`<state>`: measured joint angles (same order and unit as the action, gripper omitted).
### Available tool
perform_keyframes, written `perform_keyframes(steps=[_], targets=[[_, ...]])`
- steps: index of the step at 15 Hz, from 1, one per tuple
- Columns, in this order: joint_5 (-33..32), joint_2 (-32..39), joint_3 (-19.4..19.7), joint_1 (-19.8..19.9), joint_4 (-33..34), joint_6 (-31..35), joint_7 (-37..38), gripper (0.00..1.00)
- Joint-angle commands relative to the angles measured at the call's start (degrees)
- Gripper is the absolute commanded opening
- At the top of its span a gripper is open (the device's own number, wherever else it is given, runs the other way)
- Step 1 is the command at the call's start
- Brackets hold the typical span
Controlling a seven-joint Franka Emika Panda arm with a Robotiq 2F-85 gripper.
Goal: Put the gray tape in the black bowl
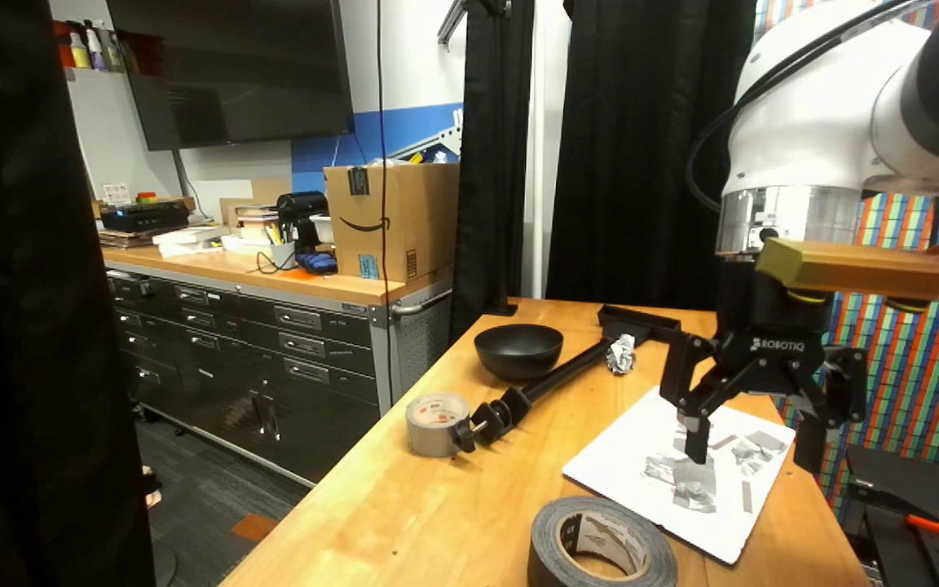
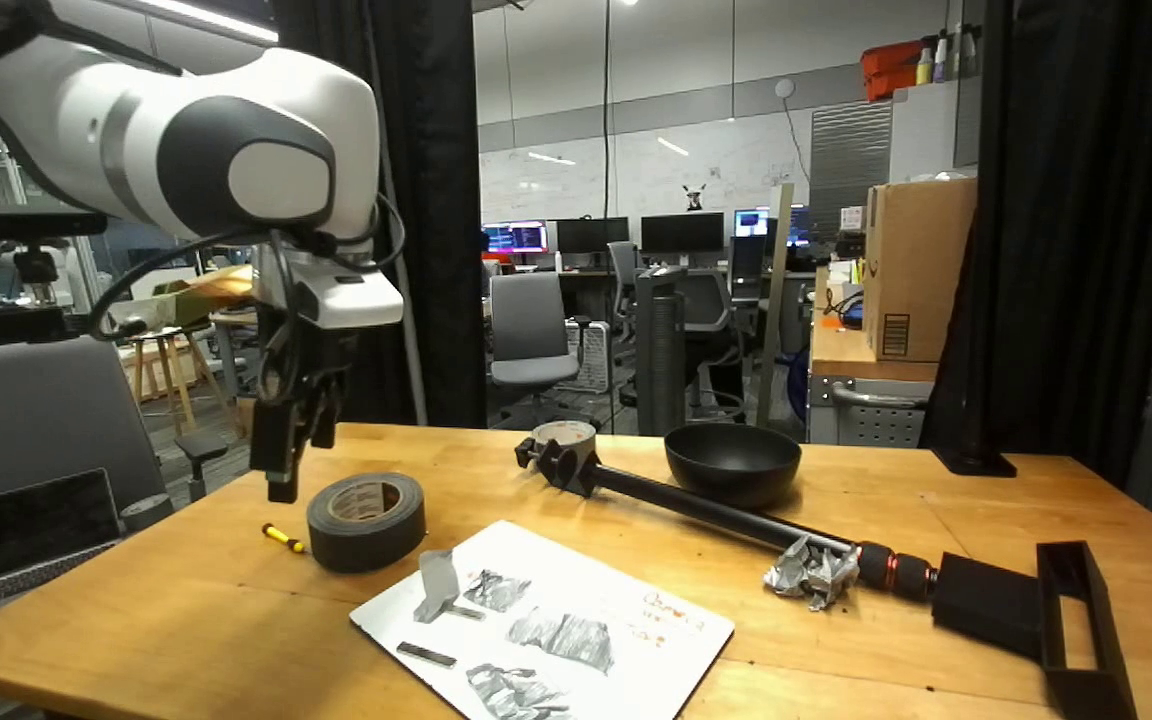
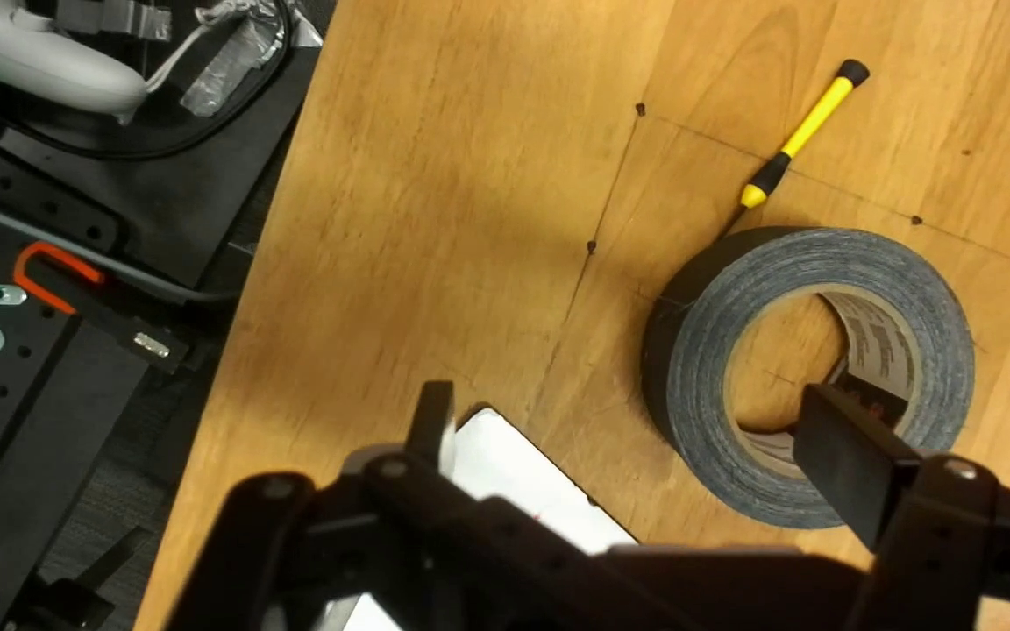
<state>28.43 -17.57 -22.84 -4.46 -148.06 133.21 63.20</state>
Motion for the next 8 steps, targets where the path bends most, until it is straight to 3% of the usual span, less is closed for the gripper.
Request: perform_keyframes(steps=[1, 8], targets=[[-0.8, 6.1, 2.6, -3.0, 2.3, 3.5, 1.2, 1.00], [-3.4, 16.6, 5.4, -4.5, 8.0, 5.0, 4.3, 1.00]])
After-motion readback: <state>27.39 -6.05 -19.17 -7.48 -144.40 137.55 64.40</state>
